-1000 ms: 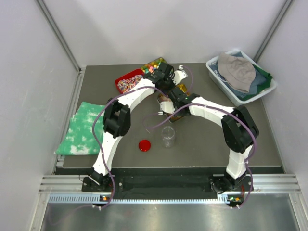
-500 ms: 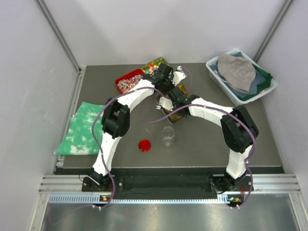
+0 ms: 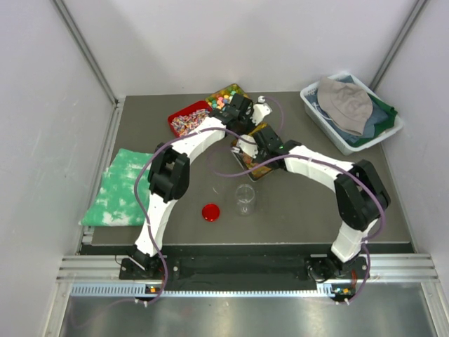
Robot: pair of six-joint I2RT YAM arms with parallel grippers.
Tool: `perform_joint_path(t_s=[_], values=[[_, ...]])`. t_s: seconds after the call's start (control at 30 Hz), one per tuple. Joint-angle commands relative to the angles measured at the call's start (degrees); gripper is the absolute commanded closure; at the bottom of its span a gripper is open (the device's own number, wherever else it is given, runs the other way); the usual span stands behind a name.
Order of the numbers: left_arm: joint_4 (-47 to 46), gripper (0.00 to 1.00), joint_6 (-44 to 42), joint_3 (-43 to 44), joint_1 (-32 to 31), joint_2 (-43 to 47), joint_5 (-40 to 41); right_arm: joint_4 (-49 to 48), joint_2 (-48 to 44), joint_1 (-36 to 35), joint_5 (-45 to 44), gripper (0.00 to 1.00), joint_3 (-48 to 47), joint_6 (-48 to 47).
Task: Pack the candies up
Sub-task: Scoop the fake candies from the storage box.
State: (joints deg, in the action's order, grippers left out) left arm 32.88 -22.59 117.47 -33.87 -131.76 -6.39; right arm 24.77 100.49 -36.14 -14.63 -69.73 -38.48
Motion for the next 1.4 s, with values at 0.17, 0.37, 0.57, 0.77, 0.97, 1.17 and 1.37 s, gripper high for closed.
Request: perform_joint_path(t_s=[0.17,0.37,0.57,0.77,0.97,1.17,1.37], values=[[-6.34,0.98,3.69,1.09,0.73,4.77,-0.64,2.29,-6.79,1.25,3.12,1.00,-1.28,-0.80],[-7.39,0.69,4.75,1.09,1.26,3.62,0.50,5.28,-9.52,1.95,4.52,1.00,-1.11,-1.60],[-7.83,0.39,5.54,2.32,1.43,2.21,0.59,5.64,-10.75,2.13,4.09,1.00,0.82,-1.51],[-7.75,0.16,7.11,4.25,2.05,1.51,0.33,5.11,-11.45,2.83,3.82,1.00,2.41,-1.25],[-7.13,0.01,11.50,7.24,4.16,1.16,-0.99,4.49,-12.33,3.53,4.00,1.00,3.73,-0.81],[-6.43,0.01,16.95,6.72,8.72,3.35,-6.17,4.93,-14.09,3.97,4.26,1.00,4.96,-0.72],[-8.53,0.01,19.86,-3.79,13.91,10.03,-14.16,7.30,-17.25,3.97,3.82,1.00,4.35,-1.95]])
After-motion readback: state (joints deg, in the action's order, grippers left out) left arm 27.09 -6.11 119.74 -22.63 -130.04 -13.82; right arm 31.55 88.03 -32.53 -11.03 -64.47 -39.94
